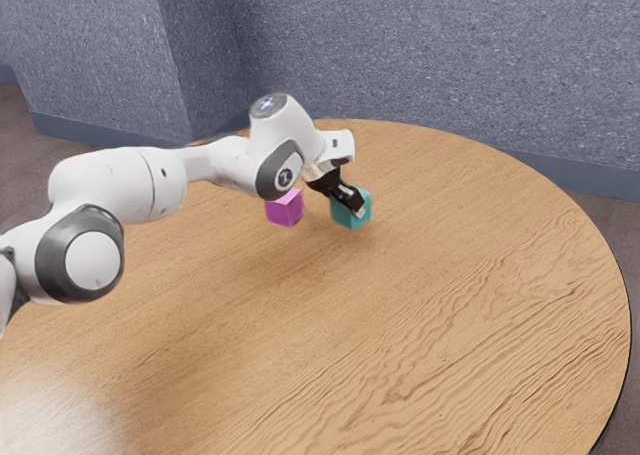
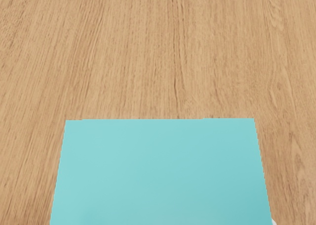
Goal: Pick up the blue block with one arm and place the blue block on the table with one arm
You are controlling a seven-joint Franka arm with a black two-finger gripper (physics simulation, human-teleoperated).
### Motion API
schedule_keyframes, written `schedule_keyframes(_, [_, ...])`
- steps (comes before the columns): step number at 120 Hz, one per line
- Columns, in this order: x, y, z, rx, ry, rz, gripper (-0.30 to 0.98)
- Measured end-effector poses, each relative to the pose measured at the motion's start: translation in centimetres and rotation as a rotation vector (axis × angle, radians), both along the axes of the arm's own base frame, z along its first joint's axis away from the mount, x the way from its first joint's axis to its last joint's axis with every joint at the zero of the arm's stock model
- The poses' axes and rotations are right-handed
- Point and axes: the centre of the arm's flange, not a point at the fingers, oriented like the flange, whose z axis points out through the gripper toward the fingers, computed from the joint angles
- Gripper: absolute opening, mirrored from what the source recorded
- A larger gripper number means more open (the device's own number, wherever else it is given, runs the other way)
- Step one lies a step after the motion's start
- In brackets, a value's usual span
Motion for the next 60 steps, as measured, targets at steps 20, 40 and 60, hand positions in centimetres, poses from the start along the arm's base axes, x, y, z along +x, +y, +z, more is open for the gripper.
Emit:
schedule_keyframes(20, [0.0, -0.5, -0.6, -0.003, -0.029, 0.014, 0.46])
schedule_keyframes(40, [0.1, -0.4, -0.4, -0.007, -0.049, 0.025, 0.58])
schedule_keyframes(60, [-5.6, 2.8, 17.5, -0.002, 0.043, 0.129, 0.64])
